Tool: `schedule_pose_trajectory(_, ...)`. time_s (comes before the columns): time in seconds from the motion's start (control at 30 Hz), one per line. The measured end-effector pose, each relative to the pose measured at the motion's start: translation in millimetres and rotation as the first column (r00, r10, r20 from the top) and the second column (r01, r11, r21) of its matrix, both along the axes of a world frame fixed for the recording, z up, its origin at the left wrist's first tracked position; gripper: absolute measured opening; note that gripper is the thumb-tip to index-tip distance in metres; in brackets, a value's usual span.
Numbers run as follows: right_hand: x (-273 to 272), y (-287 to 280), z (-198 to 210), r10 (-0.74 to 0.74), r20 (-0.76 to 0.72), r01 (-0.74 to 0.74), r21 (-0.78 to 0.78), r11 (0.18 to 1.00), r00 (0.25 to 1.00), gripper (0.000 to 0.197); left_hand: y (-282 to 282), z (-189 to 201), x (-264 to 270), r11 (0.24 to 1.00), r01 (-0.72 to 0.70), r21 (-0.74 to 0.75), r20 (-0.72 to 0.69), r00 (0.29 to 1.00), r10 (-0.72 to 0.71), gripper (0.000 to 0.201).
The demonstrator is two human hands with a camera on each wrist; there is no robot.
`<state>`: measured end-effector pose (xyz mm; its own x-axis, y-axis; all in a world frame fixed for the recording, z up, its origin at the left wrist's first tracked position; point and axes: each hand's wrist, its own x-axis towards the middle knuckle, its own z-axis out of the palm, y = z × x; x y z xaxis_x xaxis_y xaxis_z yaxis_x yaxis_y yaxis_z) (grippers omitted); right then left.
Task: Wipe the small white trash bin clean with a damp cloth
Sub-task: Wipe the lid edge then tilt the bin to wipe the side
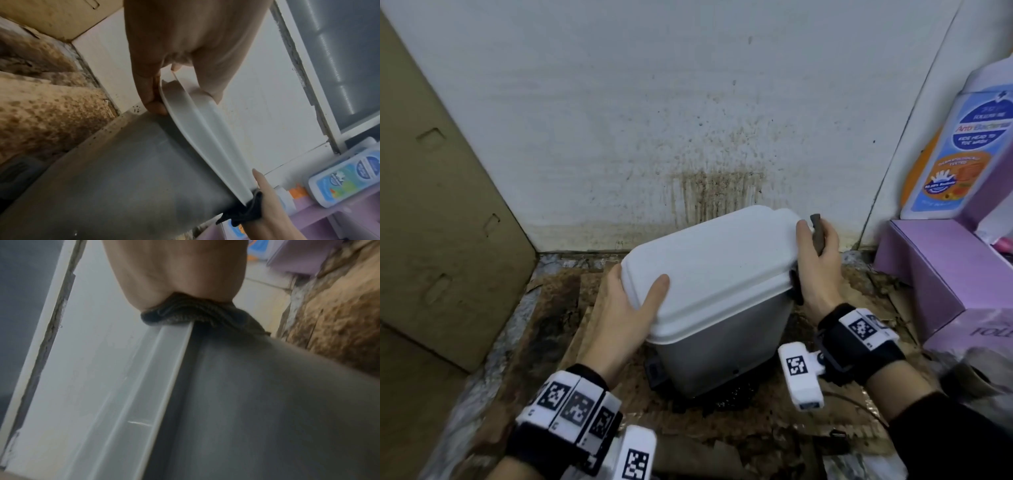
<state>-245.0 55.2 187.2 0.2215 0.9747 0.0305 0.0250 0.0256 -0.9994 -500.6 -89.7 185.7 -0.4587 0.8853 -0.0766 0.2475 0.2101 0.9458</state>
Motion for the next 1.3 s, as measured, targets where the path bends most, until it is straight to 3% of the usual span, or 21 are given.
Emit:
schedule_pose_trajectory(0.17, 14, 4, 7, 0.143, -0.021, -0.142, 0.025, 0.989, 0.990, 0.044, -1, 2, -3, 1.000, -0.003, 0.025, 0.044, 0.999, 0.002, 0.101)
schedule_pose_trajectory(0.4, 3, -36, -3, -0.040, -0.015, 0.040, 0.042, 0.998, 0.999, 0.048, 13, 23, -26, 0.999, 0.047, -0.010, 0.120, 0.992, -0.045, 0.081)
schedule_pose_trajectory(0.67, 8, -40, -12, -0.102, -0.081, 0.105, 0.030, 0.994, 0.991, 0.043, 18, 22, -35, 0.988, 0.150, 0.019, 0.148, 0.977, -0.151, 0.075)
schedule_pose_trajectory(0.9, 15, -41, 9, -0.155, 0.055, 0.141, 0.203, 0.969, 0.986, 0.044, 26, 23, -47, 0.977, 0.211, 0.010, 0.092, 0.973, -0.211, 0.069)
schedule_pose_trajectory(1.03, 11, -51, 30, -0.103, 0.277, 0.006, 0.328, 0.945, 0.955, 0.045, 32, 24, -48, 0.973, 0.229, 0.002, 0.048, 0.972, -0.229, 0.061)
schedule_pose_trajectory(1.1, 0, -58, 42, -0.008, 0.437, -0.149, 0.323, 0.935, 0.899, 0.046, 32, 22, -48, 0.973, 0.232, 0.004, 0.032, 0.972, -0.232, 0.062)
schedule_pose_trajectory(1.17, -18, -64, 47, 0.087, 0.639, -0.312, 0.248, 0.917, 0.764, 0.047, 31, 19, -46, 0.976, 0.219, 0.022, 0.041, 0.975, -0.219, 0.060)
schedule_pose_trajectory(1.23, -41, -71, 42, 0.109, 0.859, -0.395, 0.115, 0.911, 0.500, 0.048, 30, 13, -43, 0.978, 0.205, 0.047, 0.057, 0.977, -0.207, 0.057)
schedule_pose_trajectory(1.3, -70, -85, 35, 0.112, 0.955, -0.402, 0.009, 0.915, 0.276, 0.054, 31, 3, -43, 0.983, 0.180, 0.035, 0.016, 0.983, -0.181, 0.057)
